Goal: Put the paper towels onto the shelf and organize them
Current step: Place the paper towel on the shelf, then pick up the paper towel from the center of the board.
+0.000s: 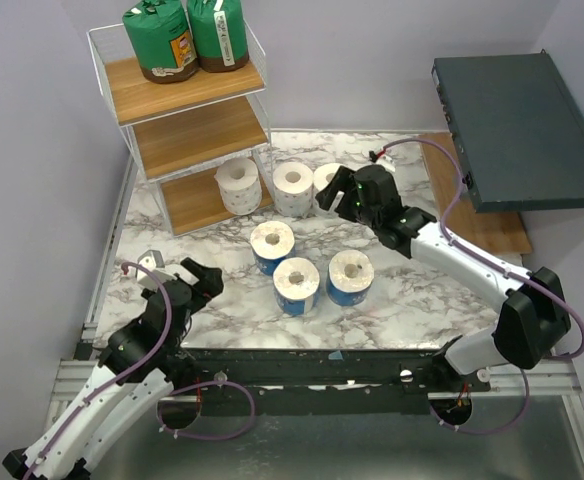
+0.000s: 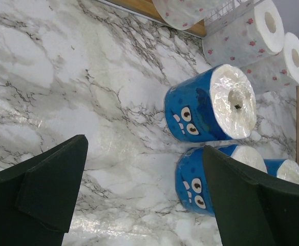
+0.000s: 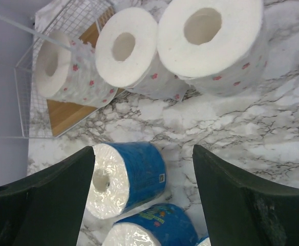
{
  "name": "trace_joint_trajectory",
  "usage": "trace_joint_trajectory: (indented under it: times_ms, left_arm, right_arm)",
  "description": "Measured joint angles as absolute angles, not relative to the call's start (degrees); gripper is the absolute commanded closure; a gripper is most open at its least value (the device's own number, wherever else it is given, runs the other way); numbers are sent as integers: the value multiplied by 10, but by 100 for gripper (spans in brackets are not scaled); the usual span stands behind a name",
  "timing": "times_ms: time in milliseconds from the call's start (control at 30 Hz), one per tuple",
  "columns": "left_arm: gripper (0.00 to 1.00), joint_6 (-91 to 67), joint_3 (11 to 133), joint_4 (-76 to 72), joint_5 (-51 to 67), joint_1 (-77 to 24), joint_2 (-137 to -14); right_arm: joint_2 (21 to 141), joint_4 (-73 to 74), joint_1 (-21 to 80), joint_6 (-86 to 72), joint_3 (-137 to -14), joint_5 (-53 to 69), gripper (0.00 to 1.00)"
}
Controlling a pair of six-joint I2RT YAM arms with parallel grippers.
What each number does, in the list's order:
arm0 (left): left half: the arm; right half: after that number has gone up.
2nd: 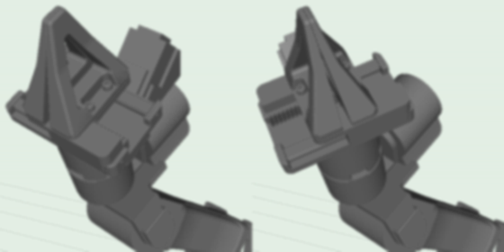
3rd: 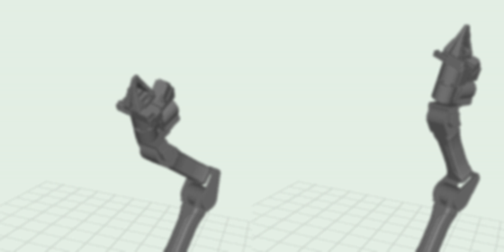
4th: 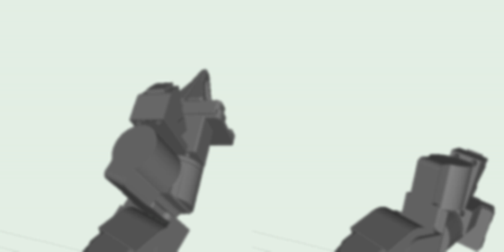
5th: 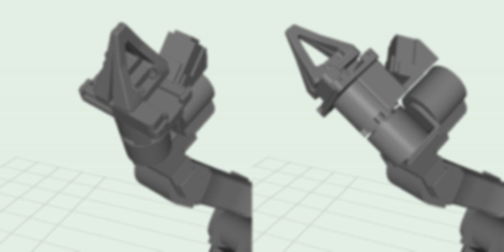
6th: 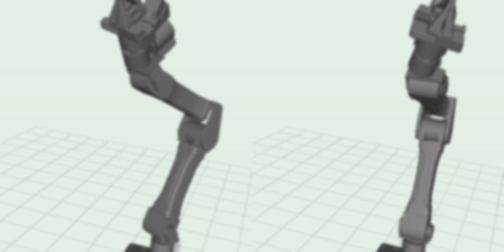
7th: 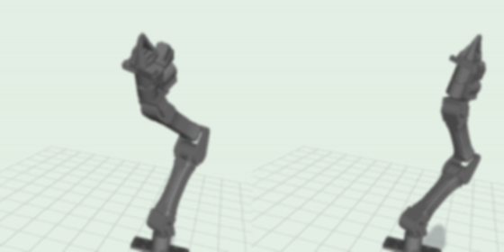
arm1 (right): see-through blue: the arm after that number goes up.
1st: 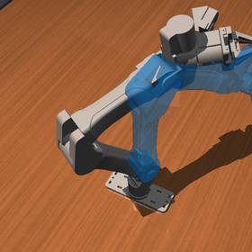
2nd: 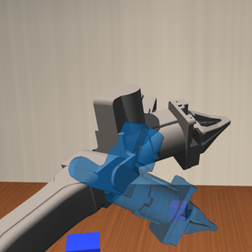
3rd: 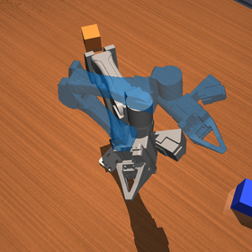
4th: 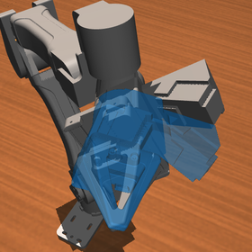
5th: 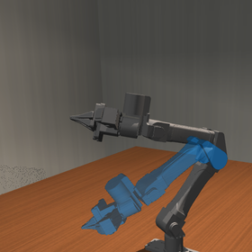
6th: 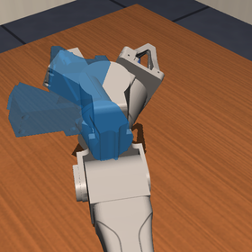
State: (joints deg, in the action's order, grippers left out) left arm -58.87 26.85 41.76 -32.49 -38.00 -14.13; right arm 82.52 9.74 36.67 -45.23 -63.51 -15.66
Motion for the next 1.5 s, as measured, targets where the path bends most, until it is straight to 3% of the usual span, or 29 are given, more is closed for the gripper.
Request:
trace_joint_trajectory:
  times_ms: [400, 667, 867, 1133, 1500]
  left_arm:
    - [2, -629, 197, 424, -284, -380, -134]
    - [2, -652, 187, 399, -250, -380, -136]
    - [2, -664, 171, 397, -245, -380, -129]
    - [2, -671, 165, 393, -245, -380, -117]
    - [2, -671, 159, 385, -245, -380, -117]
  right_arm:
    - [849, -59, 367, -400, -576, -46, 23]
    - [922, 38, 340, -405, -706, -125, 21]
    - [923, 92, 281, -427, -710, -154, 18]
    - [953, 138, 284, -472, -743, -174, 16]
    - [1013, 169, 276, -474, -777, -175, 27]
